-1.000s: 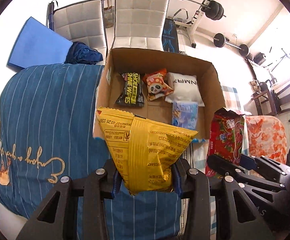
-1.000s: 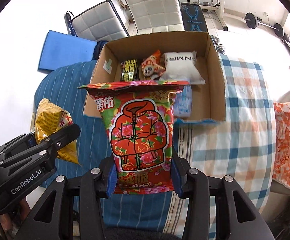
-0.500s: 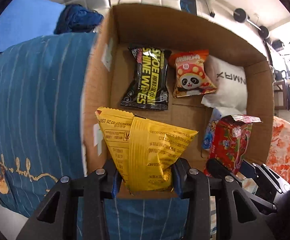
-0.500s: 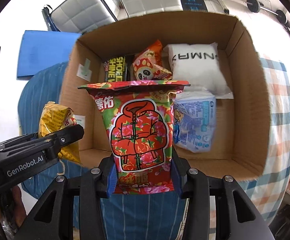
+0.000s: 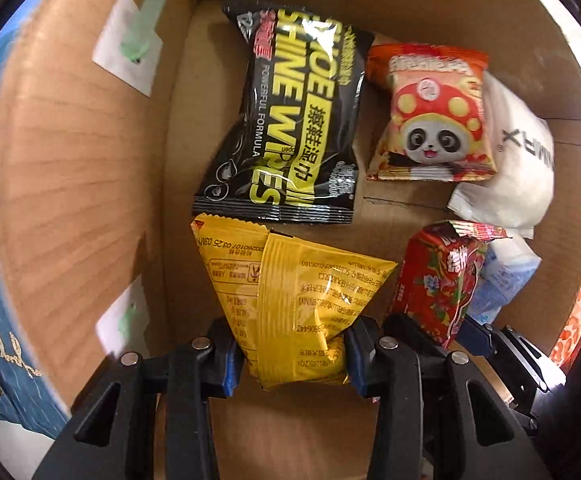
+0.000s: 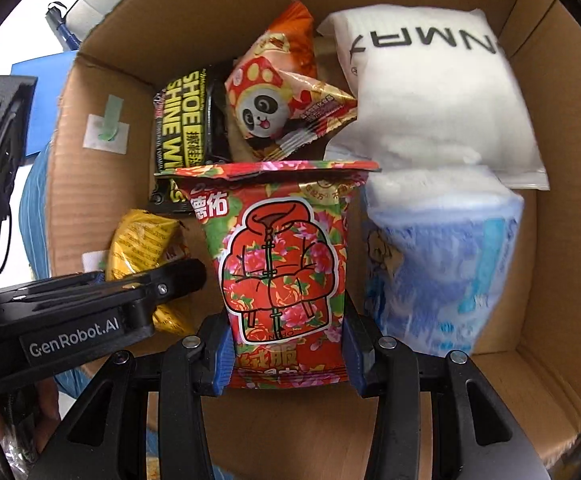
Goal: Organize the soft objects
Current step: 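Carry both packs into the box and lower them into the gap, then open both tools to release the packs and lift away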
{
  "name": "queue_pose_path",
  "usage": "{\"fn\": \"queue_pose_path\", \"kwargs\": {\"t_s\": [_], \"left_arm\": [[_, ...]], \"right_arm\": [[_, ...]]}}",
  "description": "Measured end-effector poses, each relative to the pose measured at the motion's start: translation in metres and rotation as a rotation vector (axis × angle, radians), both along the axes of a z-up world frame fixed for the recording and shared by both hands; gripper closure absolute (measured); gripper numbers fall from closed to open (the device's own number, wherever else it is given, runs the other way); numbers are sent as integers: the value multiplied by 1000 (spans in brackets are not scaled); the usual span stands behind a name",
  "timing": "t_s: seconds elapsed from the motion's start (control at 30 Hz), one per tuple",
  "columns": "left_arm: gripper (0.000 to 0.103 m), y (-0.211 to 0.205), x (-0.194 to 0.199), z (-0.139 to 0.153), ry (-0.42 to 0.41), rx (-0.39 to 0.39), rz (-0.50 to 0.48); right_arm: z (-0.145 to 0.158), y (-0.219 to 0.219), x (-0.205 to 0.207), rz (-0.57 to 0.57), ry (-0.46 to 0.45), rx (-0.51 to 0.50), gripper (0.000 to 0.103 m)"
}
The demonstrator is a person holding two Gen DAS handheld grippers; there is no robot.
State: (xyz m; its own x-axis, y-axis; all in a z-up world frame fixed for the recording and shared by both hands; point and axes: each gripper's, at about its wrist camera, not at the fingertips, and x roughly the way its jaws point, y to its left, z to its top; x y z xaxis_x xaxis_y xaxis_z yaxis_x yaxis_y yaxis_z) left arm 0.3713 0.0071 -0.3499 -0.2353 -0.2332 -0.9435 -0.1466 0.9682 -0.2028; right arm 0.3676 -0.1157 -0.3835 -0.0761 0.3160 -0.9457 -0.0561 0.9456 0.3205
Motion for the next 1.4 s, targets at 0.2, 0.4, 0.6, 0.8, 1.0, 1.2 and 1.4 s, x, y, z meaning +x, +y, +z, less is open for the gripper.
{"fn": "queue_pose_path", "kwargs": {"t_s": [0.2, 0.4, 0.6, 0.8, 1.0, 1.2, 1.4], "left_arm": [[61, 2, 2, -17, 53, -4, -11], [59, 8, -1, -26, 87, 2, -20], [54, 2, 8, -12, 81, 17, -24], [53, -13, 1, 16, 33, 38, -38], [52, -24, -12, 49, -41, 63, -56], [30, -31, -28, 78, -141, 98, -54], [8, -33, -44, 101, -241, 158, -51]], "right_arm": [[-18, 9, 7, 22, 26, -26, 56], [-30, 13, 12, 20, 46, -57, 55], [-26, 18, 14, 47, 31, -90, 51], [-10, 20, 15, 75, -10, -123, 51], [6, 9, 8, 76, -37, -156, 51], [17, -18, -2, 65, -64, -186, 47], [24, -37, -10, 33, -82, -176, 13]]}}
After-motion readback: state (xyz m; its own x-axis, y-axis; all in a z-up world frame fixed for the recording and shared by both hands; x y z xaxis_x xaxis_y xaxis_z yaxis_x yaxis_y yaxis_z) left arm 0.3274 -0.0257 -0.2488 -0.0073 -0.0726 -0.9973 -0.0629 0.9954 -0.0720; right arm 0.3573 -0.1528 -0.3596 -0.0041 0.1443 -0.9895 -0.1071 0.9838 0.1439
